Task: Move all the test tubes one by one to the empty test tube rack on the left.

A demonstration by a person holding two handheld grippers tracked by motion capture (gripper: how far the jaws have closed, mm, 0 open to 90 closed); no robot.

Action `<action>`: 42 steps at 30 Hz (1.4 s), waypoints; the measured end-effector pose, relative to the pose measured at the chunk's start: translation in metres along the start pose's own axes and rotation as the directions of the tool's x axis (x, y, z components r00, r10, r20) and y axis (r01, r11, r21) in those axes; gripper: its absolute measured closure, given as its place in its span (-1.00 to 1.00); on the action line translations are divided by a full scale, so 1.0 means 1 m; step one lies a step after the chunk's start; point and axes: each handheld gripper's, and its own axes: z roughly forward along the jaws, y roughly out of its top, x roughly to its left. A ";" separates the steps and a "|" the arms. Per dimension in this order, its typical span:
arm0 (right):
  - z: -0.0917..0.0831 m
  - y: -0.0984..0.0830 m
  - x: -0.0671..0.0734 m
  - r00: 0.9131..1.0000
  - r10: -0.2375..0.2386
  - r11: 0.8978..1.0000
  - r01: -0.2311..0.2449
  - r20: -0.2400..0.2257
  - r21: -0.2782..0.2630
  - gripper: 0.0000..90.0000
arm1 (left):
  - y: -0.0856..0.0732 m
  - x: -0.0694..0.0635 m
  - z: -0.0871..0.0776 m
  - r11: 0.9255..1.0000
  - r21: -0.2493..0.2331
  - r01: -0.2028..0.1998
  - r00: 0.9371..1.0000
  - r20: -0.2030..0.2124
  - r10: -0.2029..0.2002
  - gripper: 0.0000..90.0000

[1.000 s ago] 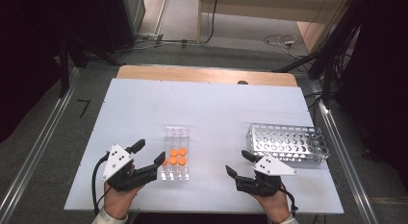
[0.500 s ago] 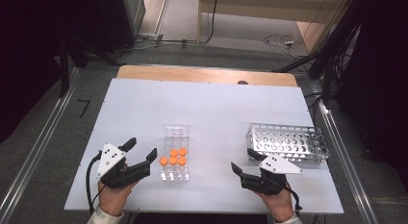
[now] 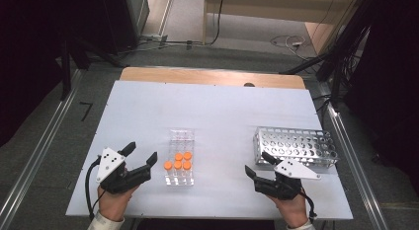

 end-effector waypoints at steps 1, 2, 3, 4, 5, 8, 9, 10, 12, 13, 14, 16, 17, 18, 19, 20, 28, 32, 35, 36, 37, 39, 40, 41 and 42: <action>-0.001 0.000 -0.001 1.000 0.005 1.000 -0.005 0.003 0.002 -0.44 | 0.000 0.000 0.000 1.000 0.000 0.000 1.000 -0.002 0.000 -0.50; -0.001 -0.001 -0.002 1.000 0.006 1.000 -0.006 0.006 0.002 -0.44 | -0.001 0.000 0.000 1.000 0.002 -0.001 1.000 -0.004 0.001 -0.50; -0.001 -0.001 -0.003 1.000 0.006 1.000 -0.006 0.008 -0.001 -0.44 | -0.001 0.001 0.000 1.000 0.001 0.001 1.000 -0.003 -0.001 -0.50; -0.002 -0.001 -0.004 1.000 0.009 1.000 -0.009 0.012 0.000 -0.44 | -0.001 0.001 0.000 1.000 0.000 0.002 1.000 -0.005 -0.002 -0.51; -0.003 -0.001 -0.005 1.000 0.009 1.000 -0.009 0.012 -0.001 -0.44 | -0.001 0.001 0.000 1.000 0.001 0.004 1.000 -0.007 -0.004 -0.51; -0.004 -0.002 -0.007 1.000 0.014 1.000 -0.014 0.020 -0.001 -0.44 | -0.003 0.003 0.000 1.000 0.002 -0.001 1.000 -0.013 0.001 -0.51; -0.005 -0.003 -0.008 1.000 0.013 1.000 -0.013 0.023 -0.002 -0.45 | -0.003 0.003 0.000 1.000 0.003 0.002 1.000 -0.014 -0.002 -0.51; -0.006 -0.003 -0.009 1.000 0.018 1.000 -0.018 0.026 0.001 -0.45 | -0.003 0.003 0.000 1.000 0.005 0.000 1.000 -0.015 0.000 -0.51; -0.007 -0.004 -0.012 0.999 0.021 1.000 -0.021 0.033 -0.002 -0.45 | -0.004 0.004 0.000 1.000 0.008 0.001 1.000 -0.018 -0.001 -0.52; -0.008 -0.004 -0.013 0.999 0.029 1.000 -0.029 0.037 -0.001 -0.45 | -0.004 0.005 0.000 1.000 0.010 0.000 1.000 -0.021 0.000 -0.52; -0.008 -0.005 -0.014 0.999 0.030 1.000 -0.030 0.040 -0.003 -0.45 | -0.005 0.005 0.000 1.000 0.010 0.001 1.000 -0.020 -0.001 -0.52; -0.009 -0.006 -0.016 0.998 0.035 0.999 -0.035 0.045 -0.001 -0.45 | -0.005 0.006 0.001 1.000 0.009 0.004 1.000 -0.026 -0.004 -0.52; -0.010 -0.007 -0.017 0.998 0.037 0.999 -0.037 0.049 0.002 -0.45 | -0.006 0.007 0.001 1.000 0.013 0.003 1.000 -0.027 -0.003 -0.52; -0.010 -0.007 -0.018 0.998 0.036 0.999 -0.036 0.051 0.001 -0.45 | -0.006 0.007 0.001 1.000 0.016 0.002 1.000 -0.029 -0.002 -0.52; -0.010 -0.008 -0.019 0.998 0.037 0.999 -0.037 0.054 -0.001 -0.45 | -0.007 0.007 0.002 1.000 0.020 0.004 0.999 -0.033 -0.003 -0.53; -0.011 -0.008 -0.019 0.997 0.043 0.999 -0.043 0.057 0.001 -0.46 | -0.007 0.008 0.002 1.000 0.021 0.005 0.999 -0.033 -0.005 -0.54; -0.015 -0.011 -0.027 0.995 0.058 0.998 -0.058 0.080 -0.004 -0.46 | -0.009 0.011 0.001 1.000 0.015 0.008 0.999 -0.048 -0.007 -0.54; -0.015 -0.013 -0.029 0.994 0.060 0.998 -0.061 0.089 -0.001 -0.46 | -0.010 0.014 0.001 1.000 0.015 0.011 0.998 -0.061 -0.010 -0.54; -0.016 -0.013 -0.032 0.993 0.065 0.998 -0.065 0.096 -0.005 -0.46 | -0.011 0.016 0.001 1.000 0.013 0.012 0.998 -0.067 -0.011 -0.54; -0.017 -0.013 -0.032 0.993 0.068 0.998 -0.067 0.099 -0.005 -0.46 | -0.011 0.016 0.001 1.000 0.014 0.010 0.998 -0.066 -0.009 -0.55; -0.017 -0.014 -0.033 0.993 0.068 0.998 -0.068 0.101 -0.005 -0.46 | -0.011 0.016 0.001 1.000 0.015 0.010 0.998 -0.069 -0.009 -0.55; -0.017 -0.014 -0.034 0.992 0.068 0.998 -0.068 0.105 -0.004 -0.46 | -0.012 0.017 0.000 1.000 0.018 0.006 0.998 -0.070 -0.004 -0.55; -0.017 -0.014 -0.034 0.992 0.071 0.997 -0.071 0.105 -0.003 -0.46 | -0.012 0.017 0.000 1.000 0.018 0.006 0.997 -0.072 -0.004 -0.55; -0.018 -0.015 -0.035 0.992 0.071 0.997 -0.071 0.106 -0.003 -0.46 | -0.012 0.018 0.000 1.000 0.014 0.008 0.997 -0.071 -0.007 -0.55; -0.018 -0.015 -0.035 0.992 0.070 0.998 -0.070 0.108 -0.003 -0.46 | -0.012 0.018 0.000 1.000 0.016 0.008 0.997 -0.071 -0.007 -0.55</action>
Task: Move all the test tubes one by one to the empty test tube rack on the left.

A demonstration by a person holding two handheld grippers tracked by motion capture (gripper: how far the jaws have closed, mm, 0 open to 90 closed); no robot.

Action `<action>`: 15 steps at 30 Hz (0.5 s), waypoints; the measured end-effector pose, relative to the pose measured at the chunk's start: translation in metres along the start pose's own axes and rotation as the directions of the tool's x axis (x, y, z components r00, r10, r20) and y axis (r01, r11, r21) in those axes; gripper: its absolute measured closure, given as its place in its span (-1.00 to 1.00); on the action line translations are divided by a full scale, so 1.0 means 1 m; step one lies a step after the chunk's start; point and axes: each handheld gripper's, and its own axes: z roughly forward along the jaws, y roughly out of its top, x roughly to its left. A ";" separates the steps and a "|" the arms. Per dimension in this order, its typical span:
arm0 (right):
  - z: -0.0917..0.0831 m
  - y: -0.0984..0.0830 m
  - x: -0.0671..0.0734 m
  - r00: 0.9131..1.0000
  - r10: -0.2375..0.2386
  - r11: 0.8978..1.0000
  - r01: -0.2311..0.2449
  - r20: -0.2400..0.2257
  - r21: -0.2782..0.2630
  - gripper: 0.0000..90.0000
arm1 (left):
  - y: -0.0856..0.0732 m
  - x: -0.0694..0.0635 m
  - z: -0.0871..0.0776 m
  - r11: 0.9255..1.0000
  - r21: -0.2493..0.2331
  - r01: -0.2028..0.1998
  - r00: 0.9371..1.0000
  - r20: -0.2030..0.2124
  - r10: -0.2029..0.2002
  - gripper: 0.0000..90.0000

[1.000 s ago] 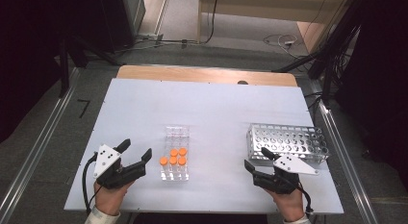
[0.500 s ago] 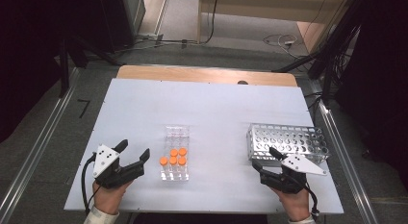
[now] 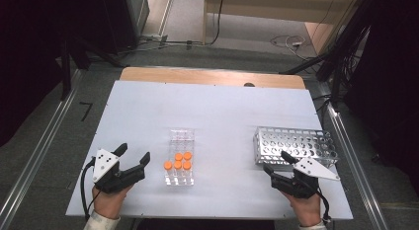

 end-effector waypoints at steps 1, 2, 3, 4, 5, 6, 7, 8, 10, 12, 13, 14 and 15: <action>0.000 0.000 -0.001 1.000 0.001 1.000 -0.001 0.002 -0.002 -0.46 | 0.000 0.000 0.000 1.000 -0.001 -0.001 1.000 -0.003 0.001 -0.55; -0.001 0.000 -0.001 1.000 0.002 1.000 -0.002 0.003 -0.002 -0.46 | -0.001 0.001 -0.001 1.000 -0.004 0.000 1.000 -0.006 0.000 -0.55; -0.001 0.000 -0.002 1.000 0.005 1.000 -0.005 0.007 -0.001 -0.46 | -0.001 0.002 -0.001 1.000 -0.001 0.000 1.000 -0.009 0.000 -0.55; -0.001 -0.001 -0.003 1.000 0.005 1.000 -0.005 0.008 -0.001 -0.46 | -0.001 0.002 -0.002 1.000 -0.002 0.000 1.000 -0.011 0.000 -0.55; -0.002 -0.001 -0.003 1.000 0.005 1.000 -0.005 0.009 -0.001 -0.46 | -0.001 0.003 -0.002 1.000 -0.002 0.000 1.000 -0.012 0.000 -0.55; -0.002 -0.001 -0.004 1.000 0.006 1.000 -0.006 0.012 0.000 -0.46 | -0.002 0.003 -0.002 1.000 -0.001 -0.002 1.000 -0.014 0.002 -0.55; -0.002 -0.002 -0.005 1.000 0.005 1.000 -0.005 0.014 -0.001 -0.46 | -0.002 0.004 -0.002 1.000 0.001 -0.003 1.000 -0.015 0.003 -0.56; -0.003 -0.002 -0.005 1.000 0.009 1.000 -0.009 0.015 -0.001 -0.46 | -0.002 0.004 -0.002 1.000 0.003 -0.003 1.000 -0.018 0.003 -0.56; -0.004 -0.002 -0.007 1.000 0.010 1.000 -0.010 0.021 -0.001 -0.46 | -0.003 0.004 -0.002 1.000 0.004 -0.003 1.000 -0.020 0.003 -0.56; -0.005 -0.003 -0.008 1.000 0.012 1.000 -0.012 0.025 -0.003 -0.46 | -0.003 0.005 -0.002 1.000 0.004 -0.001 1.000 -0.024 0.001 -0.56; -0.006 -0.003 -0.009 1.000 0.015 1.000 -0.015 0.028 -0.002 -0.46 | -0.003 0.006 -0.002 1.000 0.002 -0.002 1.000 -0.027 0.002 -0.56; -0.006 -0.003 -0.010 0.999 0.017 1.000 -0.017 0.031 -0.002 -0.46 | -0.004 0.006 -0.003 1.000 0.000 0.001 1.000 -0.029 -0.001 -0.56; -0.007 -0.004 -0.011 0.999 0.015 1.000 -0.015 0.034 -0.002 -0.46 | -0.004 0.007 -0.003 1.000 0.002 0.002 1.000 -0.030 -0.002 -0.57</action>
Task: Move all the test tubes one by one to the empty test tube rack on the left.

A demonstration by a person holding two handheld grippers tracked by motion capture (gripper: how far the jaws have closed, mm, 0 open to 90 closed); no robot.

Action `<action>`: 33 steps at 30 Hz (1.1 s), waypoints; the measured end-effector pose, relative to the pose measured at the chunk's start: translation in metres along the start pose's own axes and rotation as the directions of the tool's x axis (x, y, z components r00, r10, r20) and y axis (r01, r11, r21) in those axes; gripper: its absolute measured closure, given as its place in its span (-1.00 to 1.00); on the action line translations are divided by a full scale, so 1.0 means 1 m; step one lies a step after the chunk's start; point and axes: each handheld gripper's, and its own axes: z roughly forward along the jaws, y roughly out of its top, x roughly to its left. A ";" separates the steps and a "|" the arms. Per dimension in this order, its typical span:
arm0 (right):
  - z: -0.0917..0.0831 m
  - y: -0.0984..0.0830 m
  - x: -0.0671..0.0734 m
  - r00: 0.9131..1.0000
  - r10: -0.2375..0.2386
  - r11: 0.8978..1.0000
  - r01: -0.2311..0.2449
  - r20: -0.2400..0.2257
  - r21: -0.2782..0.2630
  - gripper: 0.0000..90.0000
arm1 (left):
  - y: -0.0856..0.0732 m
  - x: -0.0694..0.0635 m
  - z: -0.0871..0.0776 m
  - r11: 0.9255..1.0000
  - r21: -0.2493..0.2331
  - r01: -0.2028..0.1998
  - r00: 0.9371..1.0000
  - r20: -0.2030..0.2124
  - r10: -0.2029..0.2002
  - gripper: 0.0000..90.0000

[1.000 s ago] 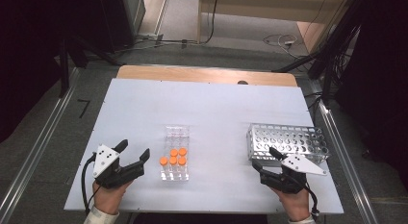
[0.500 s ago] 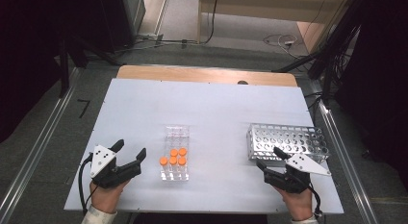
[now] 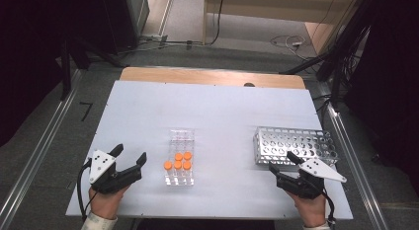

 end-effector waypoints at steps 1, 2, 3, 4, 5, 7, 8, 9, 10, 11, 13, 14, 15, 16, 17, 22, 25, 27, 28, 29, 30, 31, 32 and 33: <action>-0.001 0.000 -0.001 1.000 0.003 1.000 -0.003 0.003 -0.001 -0.46 | 0.000 0.001 0.000 1.000 0.002 0.001 1.000 -0.002 -0.001 -0.57; -0.001 -0.001 -0.002 1.000 0.004 1.000 -0.004 0.005 -0.001 -0.46 | -0.001 0.001 0.000 1.000 0.002 0.003 1.000 -0.002 -0.003 -0.57; -0.002 -0.001 -0.003 1.000 0.006 1.000 -0.006 0.009 -0.002 -0.46 | -0.001 0.002 -0.001 1.000 0.003 0.002 1.000 -0.005 -0.002 -0.57; -0.002 -0.001 -0.004 1.000 0.007 1.000 -0.007 0.011 -0.002 -0.46 | -0.001 0.002 -0.001 1.000 0.004 0.003 1.000 -0.008 -0.003 -0.57; -0.003 -0.002 -0.005 1.000 0.011 1.000 -0.011 0.015 0.000 -0.46 | -0.002 0.003 -0.001 1.000 0.003 0.005 1.000 -0.007 -0.005 -0.57; -0.004 -0.002 -0.007 1.000 0.013 1.000 -0.013 0.021 0.000 -0.46 | -0.002 0.004 -0.001 1.000 0.006 0.005 1.000 -0.008 -0.005 -0.57; -0.004 -0.003 -0.008 1.000 0.013 1.000 -0.013 0.022 -0.003 -0.46 | -0.003 0.005 -0.001 1.000 0.008 0.004 1.000 -0.010 -0.004 -0.57; -0.005 -0.003 -0.009 1.000 0.015 1.000 -0.015 0.026 -0.001 -0.46 | -0.003 0.005 -0.001 1.000 0.007 0.006 1.000 -0.014 -0.006 -0.57; -0.005 -0.003 -0.011 0.999 0.018 1.000 -0.017 0.030 -0.003 -0.46 | -0.003 0.006 -0.001 1.000 0.004 0.009 1.000 -0.014 -0.009 -0.57; -0.006 -0.004 -0.012 0.999 0.020 1.000 -0.020 0.033 -0.002 -0.46 | -0.003 0.007 -0.002 1.000 0.006 0.008 1.000 -0.018 -0.008 -0.57; -0.007 -0.004 -0.015 0.999 0.025 1.000 -0.024 0.042 -0.004 -0.46 | -0.004 0.009 -0.001 1.000 0.002 0.009 1.000 -0.027 -0.009 -0.57; -0.008 -0.005 -0.017 0.998 0.031 1.000 -0.030 0.047 -0.004 -0.46 | -0.004 0.010 -0.001 1.000 0.000 0.011 0.999 -0.031 -0.011 -0.57; -0.009 -0.005 -0.019 0.998 0.031 1.000 -0.031 0.053 -0.006 -0.46 | -0.005 0.011 -0.001 1.000 0.004 0.013 0.999 -0.038 -0.012 -0.57; -0.010 -0.006 -0.021 0.998 0.036 0.999 -0.035 0.058 -0.008 -0.46 | -0.005 0.012 -0.001 1.000 0.004 0.016 0.999 -0.041 -0.015 -0.57; -0.011 -0.006 -0.023 0.997 0.041 0.999 -0.040 0.066 -0.009 -0.46 | -0.005 0.014 -0.001 1.000 0.001 0.019 0.999 -0.045 -0.019 -0.57; -0.015 -0.009 -0.033 0.992 0.065 0.998 -0.063 0.105 -0.016 -0.47 | -0.005 0.018 -0.002 1.000 -0.004 0.029 0.998 -0.057 -0.029 -0.57; -0.018 -0.011 -0.039 0.989 0.080 0.997 -0.078 0.128 -0.020 -0.47 | -0.006 0.020 -0.002 0.999 -0.004 0.032 0.998 -0.063 -0.032 -0.57; -0.020 -0.013 -0.043 0.986 0.091 0.996 -0.089 0.141 -0.023 -0.47 | -0.007 0.021 -0.002 0.999 -0.001 0.035 0.997 -0.066 -0.035 -0.57; -0.020 -0.014 -0.046 0.985 0.095 0.995 -0.092 0.147 -0.025 -0.47 | -0.007 0.022 -0.001 0.999 -0.001 0.033 0.997 -0.066 -0.033 -0.57; -0.021 -0.014 -0.048 0.982 0.099 0.995 -0.097 0.159 -0.025 -0.47 | -0.007 0.022 -0.002 0.999 0.000 0.032 0.997 -0.065 -0.032 -0.57; -0.021 -0.015 -0.050 0.981 0.104 0.995 -0.101 0.165 -0.025 -0.47 | -0.007 0.022 -0.002 0.999 -0.001 0.032 0.997 -0.066 -0.032 -0.57; -0.022 -0.016 -0.052 0.979 0.109 0.994 -0.106 0.172 -0.025 -0.47 | -0.008 0.023 -0.002 0.999 0.000 0.033 0.997 -0.068 -0.033 -0.57; -0.023 -0.017 -0.054 0.977 0.115 0.993 -0.113 0.179 -0.026 -0.47 | -0.008 0.023 -0.002 0.999 0.001 0.032 0.997 -0.070 -0.032 -0.57; -0.024 -0.018 -0.057 0.975 0.120 0.993 -0.117 0.189 -0.026 -0.47 | -0.008 0.024 -0.002 0.999 0.002 0.033 0.997 -0.071 -0.033 -0.57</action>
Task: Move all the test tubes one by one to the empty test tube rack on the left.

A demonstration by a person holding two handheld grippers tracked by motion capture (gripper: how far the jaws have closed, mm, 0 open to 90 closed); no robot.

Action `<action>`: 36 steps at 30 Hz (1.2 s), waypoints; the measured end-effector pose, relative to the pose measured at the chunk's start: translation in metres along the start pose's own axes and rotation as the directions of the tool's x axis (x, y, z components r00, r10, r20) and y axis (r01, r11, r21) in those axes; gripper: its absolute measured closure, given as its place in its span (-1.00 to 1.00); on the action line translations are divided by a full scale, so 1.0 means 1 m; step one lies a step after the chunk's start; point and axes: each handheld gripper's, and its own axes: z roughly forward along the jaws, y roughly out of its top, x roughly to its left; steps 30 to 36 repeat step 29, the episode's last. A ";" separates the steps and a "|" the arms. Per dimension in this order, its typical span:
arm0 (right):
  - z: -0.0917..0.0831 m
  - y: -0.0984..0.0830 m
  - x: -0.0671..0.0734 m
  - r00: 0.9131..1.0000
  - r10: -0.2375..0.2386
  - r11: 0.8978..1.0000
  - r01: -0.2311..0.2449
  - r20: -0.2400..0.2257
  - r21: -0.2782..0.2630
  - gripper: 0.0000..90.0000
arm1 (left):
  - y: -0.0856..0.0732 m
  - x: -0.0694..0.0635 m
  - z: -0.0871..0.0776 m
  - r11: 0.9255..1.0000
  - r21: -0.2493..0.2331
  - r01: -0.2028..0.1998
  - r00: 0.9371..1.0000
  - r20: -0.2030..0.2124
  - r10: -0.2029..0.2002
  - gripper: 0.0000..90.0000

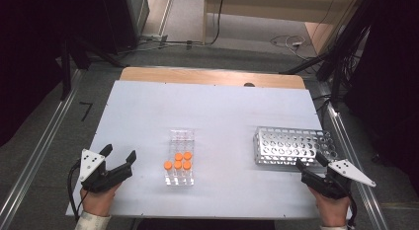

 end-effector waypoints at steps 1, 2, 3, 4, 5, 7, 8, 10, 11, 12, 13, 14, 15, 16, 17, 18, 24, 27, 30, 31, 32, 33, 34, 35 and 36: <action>-0.001 -0.001 -0.002 1.000 0.006 1.000 -0.006 0.005 0.001 -0.48 | 0.000 0.001 0.000 1.000 0.001 0.000 1.000 -0.004 0.000 -0.57; -0.001 -0.001 -0.005 1.000 0.008 1.000 -0.008 0.014 0.001 -0.48 | 0.000 0.001 0.000 1.000 0.001 0.002 1.000 -0.004 -0.002 -0.57; -0.001 -0.002 -0.008 1.000 0.013 1.000 -0.013 0.020 0.001 -0.48 | -0.001 0.002 0.000 1.000 0.001 0.005 1.000 -0.005 -0.005 -0.57; -0.001 -0.003 -0.010 0.999 0.022 1.000 -0.022 0.026 0.004 -0.48 | -0.001 0.003 0.000 1.000 0.003 0.006 1.000 -0.010 -0.006 -0.57; -0.002 -0.003 -0.013 0.999 0.024 1.000 -0.024 0.031 0.005 -0.48 | -0.001 0.004 0.000 1.000 0.003 0.005 1.000 -0.012 -0.005 -0.57; -0.002 -0.005 -0.017 0.998 0.034 0.999 -0.035 0.045 0.008 -0.48 | -0.002 0.006 0.001 1.000 0.006 0.006 1.000 -0.017 -0.006 -0.57; -0.002 -0.005 -0.018 0.998 0.039 0.999 -0.039 0.050 0.009 -0.48 | -0.002 0.007 0.001 1.000 0.011 0.004 1.000 -0.022 -0.004 -0.57; -0.003 -0.007 -0.022 0.997 0.045 0.999 -0.046 0.057 0.009 -0.48 | -0.003 0.008 0.003 1.000 0.014 0.009 1.000 -0.027 -0.008 -0.57; -0.003 -0.008 -0.024 0.997 0.047 0.999 -0.048 0.060 0.011 -0.48 | -0.003 0.010 0.003 1.000 0.017 0.010 0.999 -0.033 -0.009 -0.57; -0.003 -0.009 -0.025 0.997 0.049 0.999 -0.050 0.064 0.013 -0.48 | -0.003 0.011 0.004 1.000 0.018 0.010 0.999 -0.035 -0.010 -0.57; -0.003 -0.009 -0.027 0.996 0.052 0.998 -0.053 0.067 0.014 -0.48 | -0.004 0.012 0.004 1.000 0.021 0.013 0.999 -0.041 -0.012 -0.57; -0.004 -0.010 -0.028 0.996 0.057 0.998 -0.058 0.069 0.016 -0.48 | -0.004 0.014 0.005 1.000 0.024 0.016 0.999 -0.045 -0.015 -0.57; -0.004 -0.011 -0.030 0.996 0.057 0.998 -0.059 0.075 0.018 -0.48 | -0.005 0.015 0.005 0.999 0.027 0.018 0.999 -0.050 -0.017 -0.57; -0.005 -0.011 -0.031 0.995 0.059 0.998 -0.060 0.078 0.017 -0.48 | -0.005 0.016 0.006 0.999 0.029 0.022 0.998 -0.054 -0.021 -0.57; -0.006 -0.012 -0.032 0.995 0.063 0.998 -0.064 0.079 0.013 -0.48 | -0.005 0.018 0.007 0.999 0.033 0.024 0.998 -0.058 -0.022 -0.57; -0.007 -0.012 -0.033 0.994 0.072 0.997 -0.074 0.079 0.013 -0.48 | -0.006 0.019 0.007 0.999 0.034 0.027 0.998 -0.060 -0.025 -0.57; -0.009 -0.013 -0.037 0.993 0.078 0.997 -0.079 0.090 0.008 -0.48 | -0.007 0.020 0.010 0.998 0.045 0.032 0.998 -0.062 -0.029 -0.57; -0.010 -0.013 -0.039 0.992 0.079 0.997 -0.080 0.100 0.006 -0.48 | -0.007 0.020 0.010 0.998 0.046 0.034 0.998 -0.062 -0.031 -0.57; -0.011 -0.013 -0.040 0.991 0.081 0.997 -0.083 0.107 0.008 -0.49 | -0.008 0.021 0.009 0.998 0.047 0.035 0.997 -0.063 -0.032 -0.57; -0.011 -0.013 -0.040 0.991 0.081 0.997 -0.083 0.107 0.008 -0.49 | -0.008 0.021 0.009 0.998 0.047 0.035 0.997 -0.063 -0.032 -0.57; -0.011 -0.013 -0.040 0.991 0.081 0.997 -0.083 0.107 0.008 -0.49 | -0.008 0.021 0.009 0.998 0.047 0.035 0.997 -0.063 -0.032 -0.57; -0.011 -0.013 -0.040 0.991 0.081 0.997 -0.083 0.107 0.008 -0.49 | -0.008 0.021 0.009 0.998 0.047 0.035 0.997 -0.063 -0.032 -0.57; -0.011 -0.013 -0.040 0.991 0.081 0.997 -0.083 0.107 0.008 -0.49 | -0.008 0.021 0.009 0.998 0.047 0.035 0.997 -0.063 -0.032 -0.57; -0.011 -0.013 -0.040 0.991 0.081 0.997 -0.083 0.107 0.008 -0.49 | -0.008 0.021 0.009 0.998 0.047 0.035 0.997 -0.063 -0.032 -0.57; -0.011 -0.013 -0.040 0.991 0.081 0.997 -0.083 0.107 0.008 -0.49 | -0.008 0.021 0.009 0.998 0.047 0.035 0.997 -0.063 -0.032 -0.57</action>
